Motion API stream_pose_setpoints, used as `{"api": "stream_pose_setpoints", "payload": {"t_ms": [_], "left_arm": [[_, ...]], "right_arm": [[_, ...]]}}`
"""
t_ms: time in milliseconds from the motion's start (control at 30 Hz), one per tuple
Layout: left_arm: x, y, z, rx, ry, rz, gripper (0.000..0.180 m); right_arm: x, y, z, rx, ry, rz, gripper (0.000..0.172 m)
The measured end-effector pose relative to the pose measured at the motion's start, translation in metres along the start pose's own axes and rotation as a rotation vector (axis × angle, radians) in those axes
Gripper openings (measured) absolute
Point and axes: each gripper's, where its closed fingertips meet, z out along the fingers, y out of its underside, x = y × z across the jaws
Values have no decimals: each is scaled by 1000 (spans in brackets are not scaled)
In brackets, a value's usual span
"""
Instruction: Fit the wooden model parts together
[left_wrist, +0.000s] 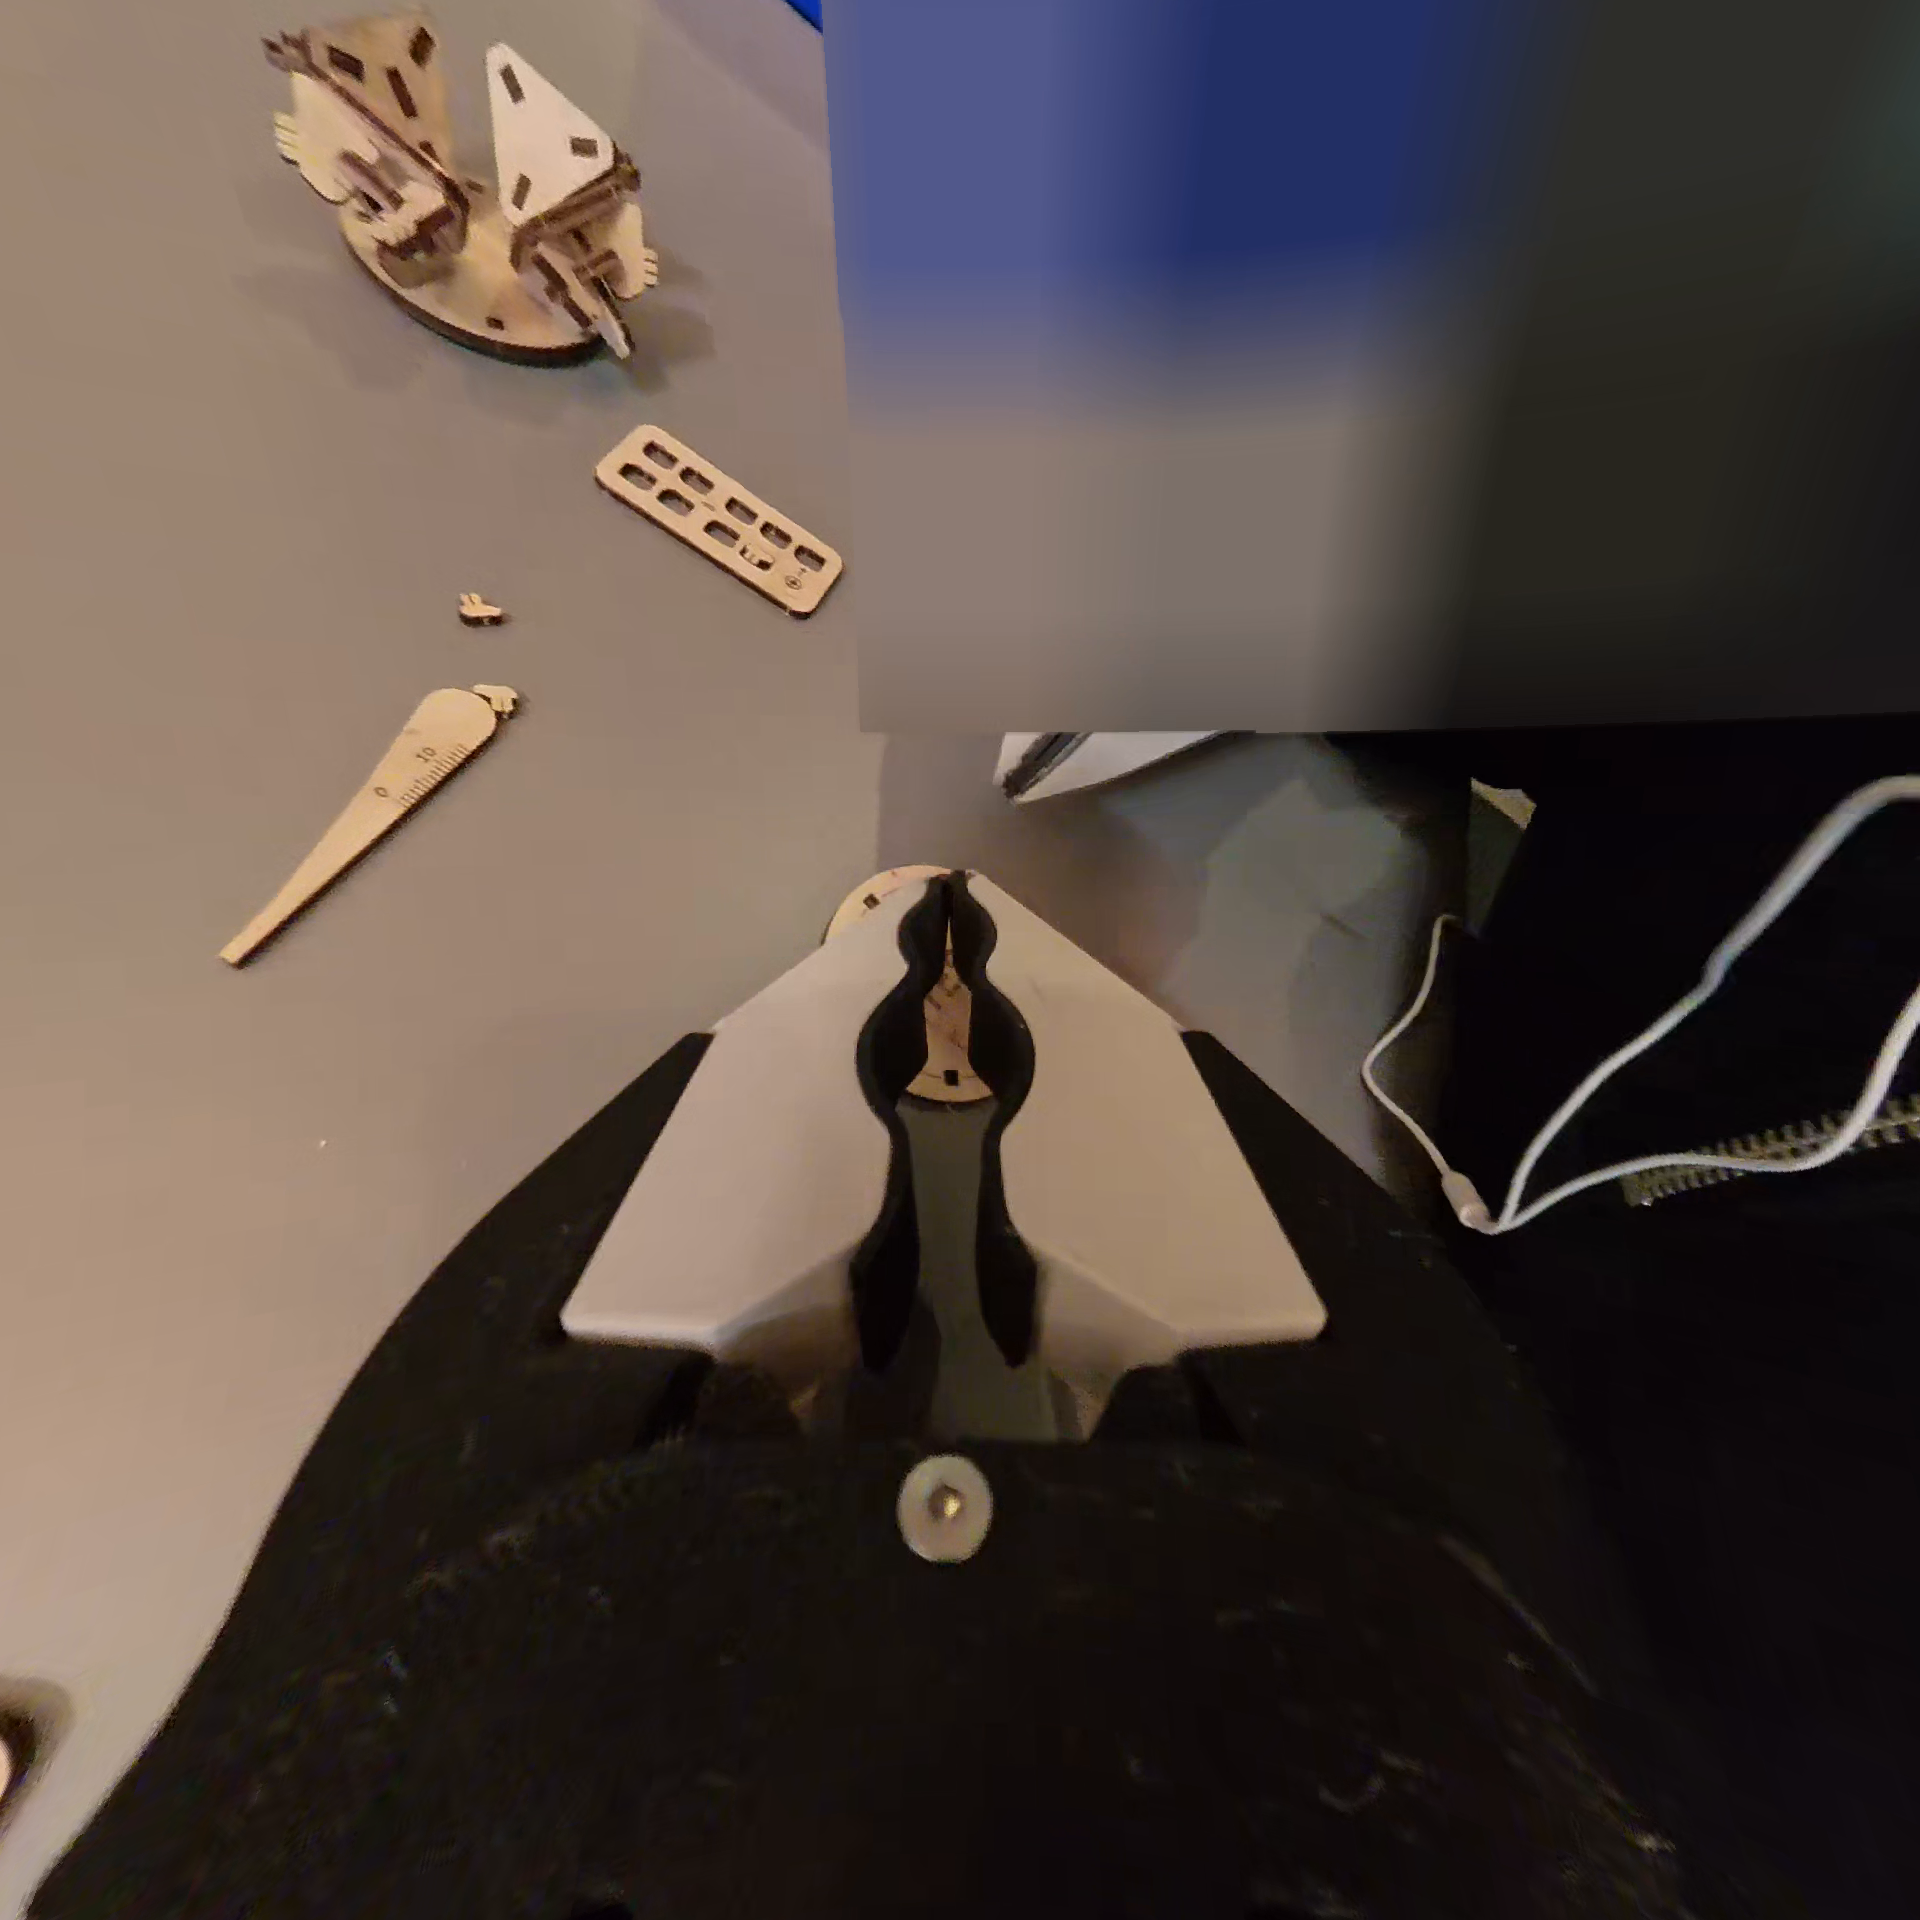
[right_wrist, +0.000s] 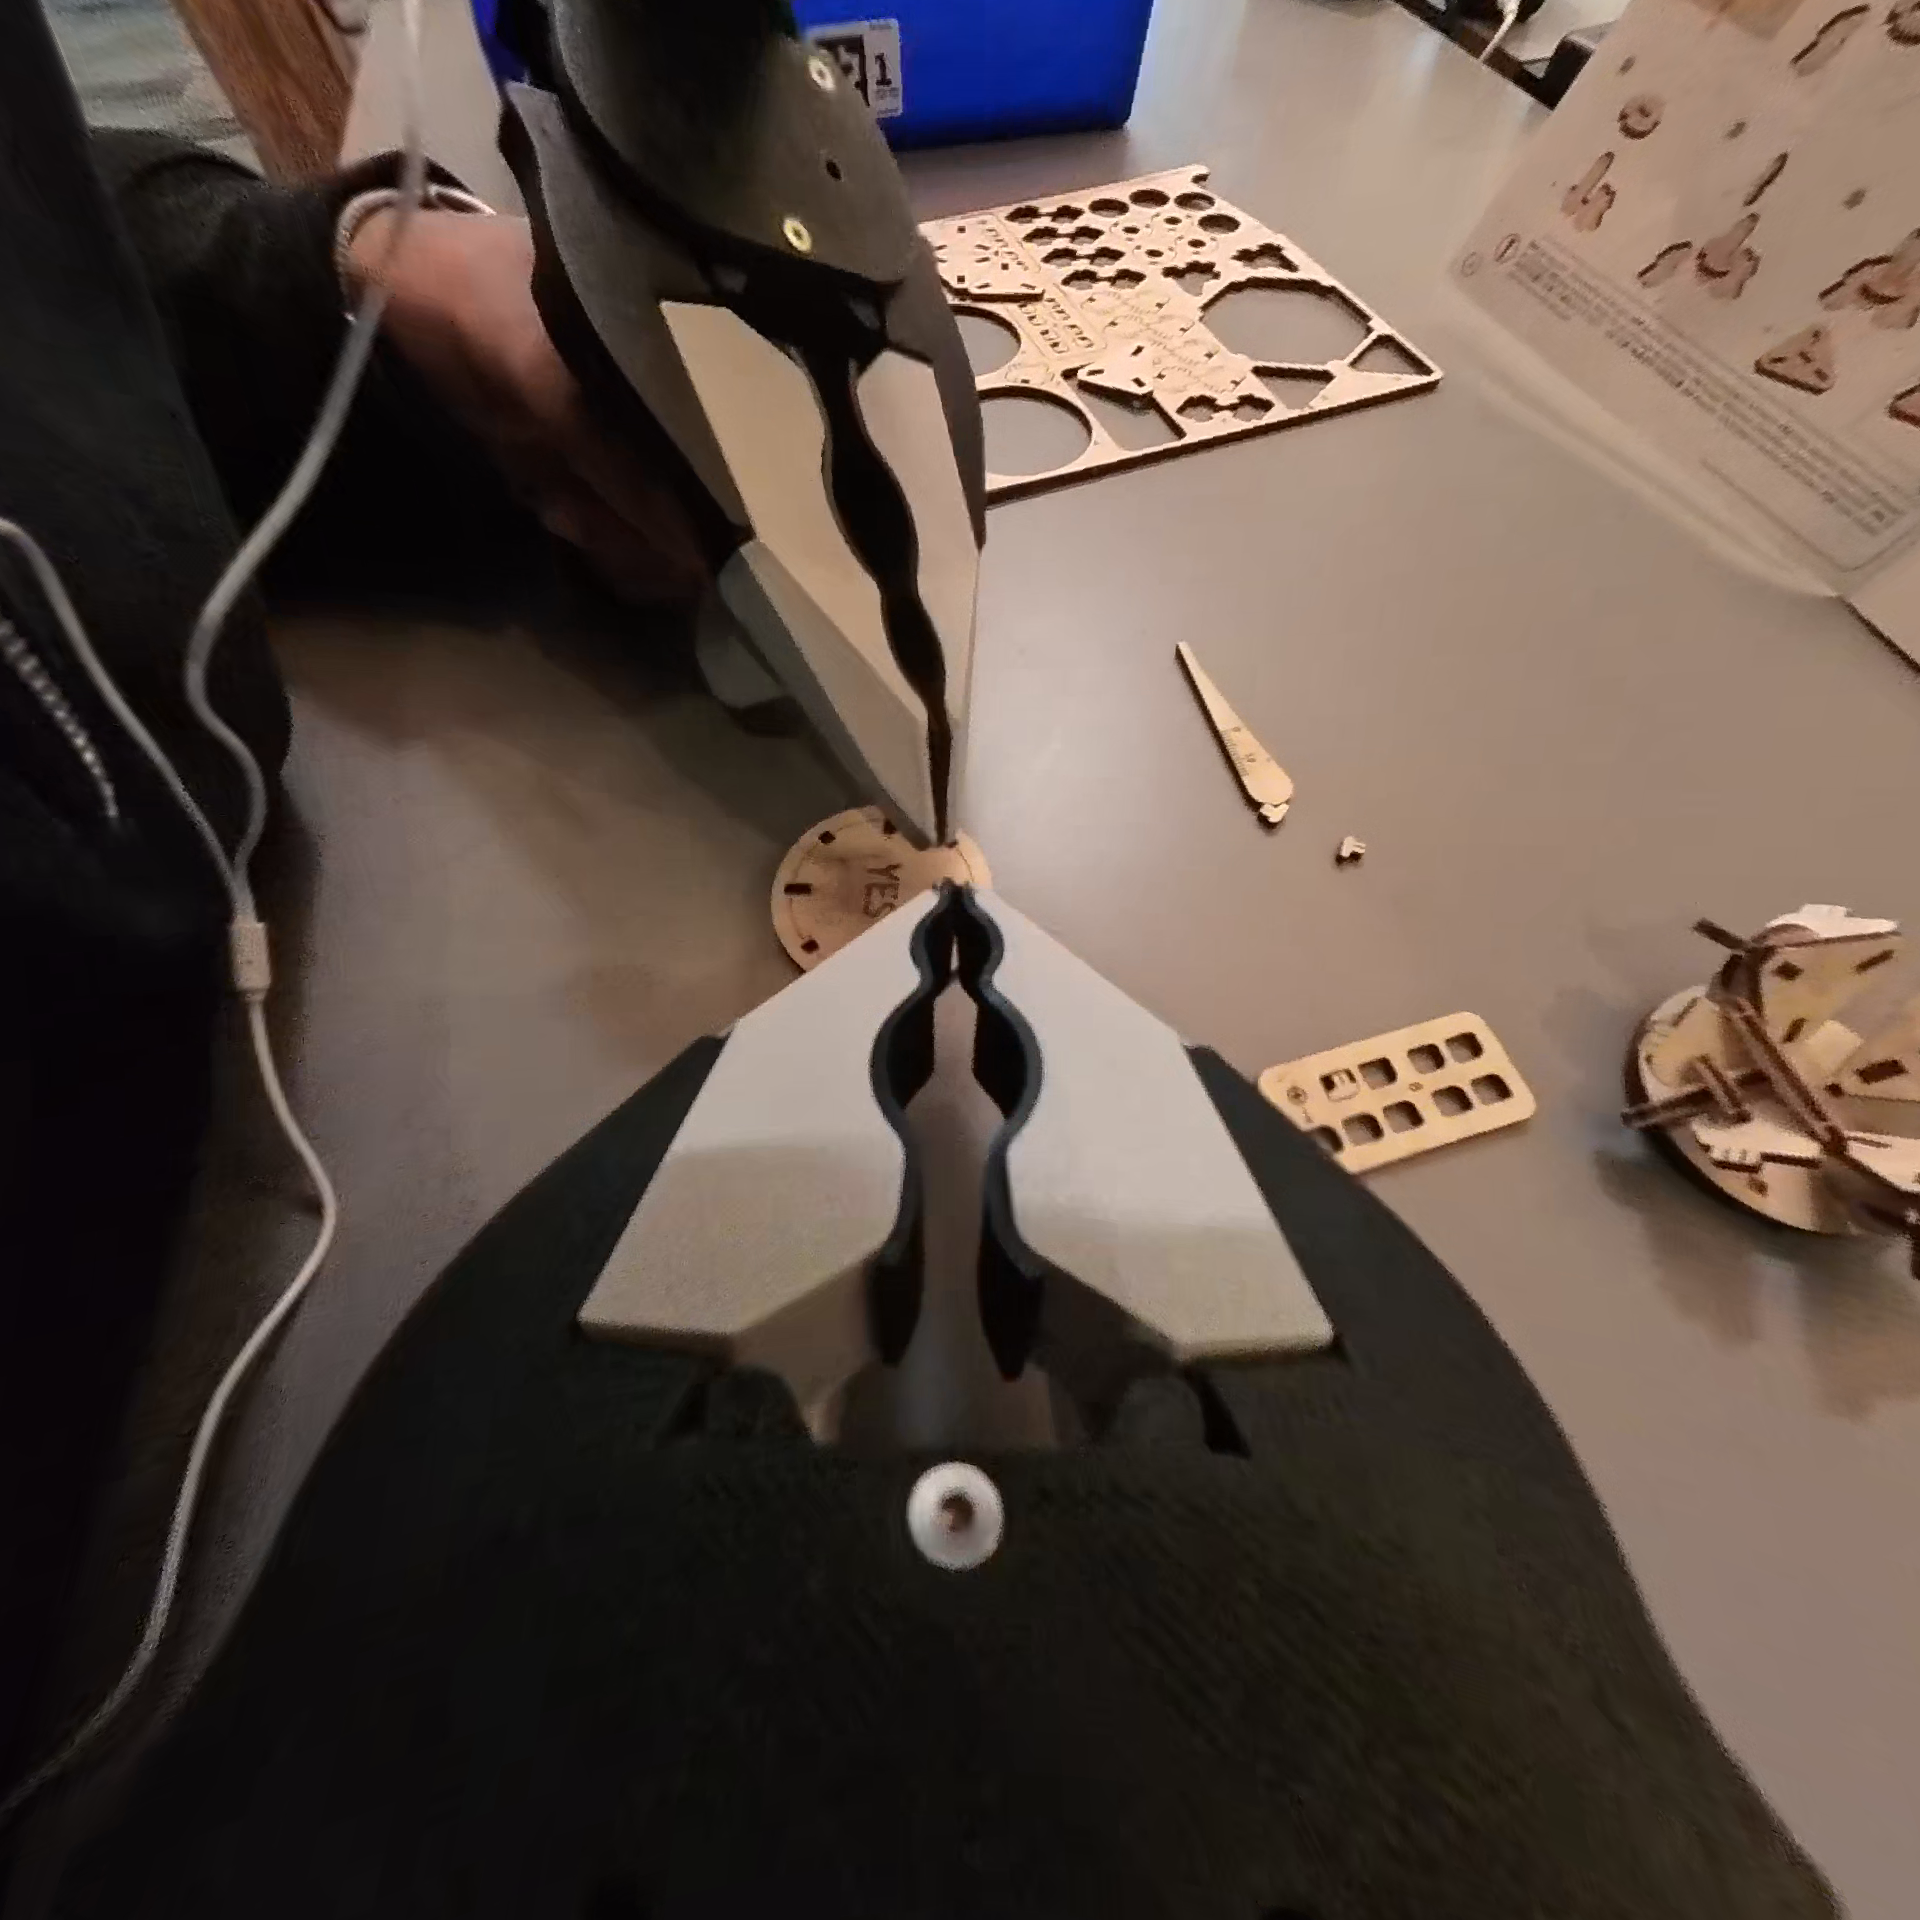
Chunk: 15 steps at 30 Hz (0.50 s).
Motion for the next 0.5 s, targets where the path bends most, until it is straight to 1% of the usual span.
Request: {"api": "stream_pose_setpoints", "payload": {"t_ms": [100, 267, 400, 500], "left_arm": [[1, 6, 4, -47, -8, 7, 0], [-2, 18, 9, -118, -22, -32, 0], [-2, 18, 9, -122, -28, -29, 0], [-3, 19, 9, -127, -37, -21, 0]], "right_arm": [[-2, 0, 0, -4, -16, -5, 0], [-10, 13, 11, -103, -6, -99, 0], [-7, 13, 13, -106, 55, -187, 0], [-6, 13, 13, -111, 57, -194, 0]]}}
